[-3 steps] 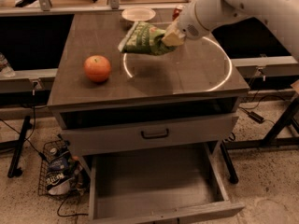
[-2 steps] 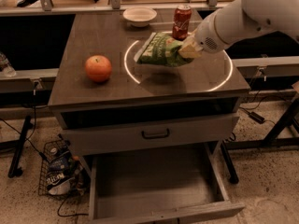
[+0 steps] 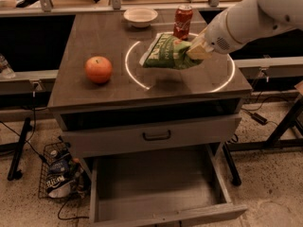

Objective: Place green jalapeno chip bag into middle drawer

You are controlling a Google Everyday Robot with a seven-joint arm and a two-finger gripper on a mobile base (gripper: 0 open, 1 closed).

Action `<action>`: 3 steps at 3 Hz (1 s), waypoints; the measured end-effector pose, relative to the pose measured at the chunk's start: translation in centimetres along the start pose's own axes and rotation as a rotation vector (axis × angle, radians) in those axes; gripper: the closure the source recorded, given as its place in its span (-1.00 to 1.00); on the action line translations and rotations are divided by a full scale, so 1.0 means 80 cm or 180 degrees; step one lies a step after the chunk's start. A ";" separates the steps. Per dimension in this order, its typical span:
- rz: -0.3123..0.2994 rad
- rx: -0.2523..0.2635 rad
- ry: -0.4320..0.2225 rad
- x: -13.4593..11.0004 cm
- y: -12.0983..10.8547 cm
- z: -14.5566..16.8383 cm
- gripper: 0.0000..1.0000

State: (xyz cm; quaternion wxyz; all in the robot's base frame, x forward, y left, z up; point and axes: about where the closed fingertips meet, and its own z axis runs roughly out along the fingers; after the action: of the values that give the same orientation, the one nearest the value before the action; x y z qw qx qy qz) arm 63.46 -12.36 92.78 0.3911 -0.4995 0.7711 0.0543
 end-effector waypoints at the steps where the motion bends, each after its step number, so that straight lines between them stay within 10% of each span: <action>1: -0.0002 0.0001 0.0113 0.020 0.023 -0.061 1.00; 3: 0.0264 -0.0016 0.0457 0.083 0.099 -0.158 1.00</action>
Offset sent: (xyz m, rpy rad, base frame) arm -0.1658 -0.0849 0.0382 -0.0743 0.1009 -0.1050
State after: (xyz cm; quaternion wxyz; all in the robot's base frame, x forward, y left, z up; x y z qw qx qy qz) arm 48.79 -19.30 94.71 0.3311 -0.4706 0.8171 0.0364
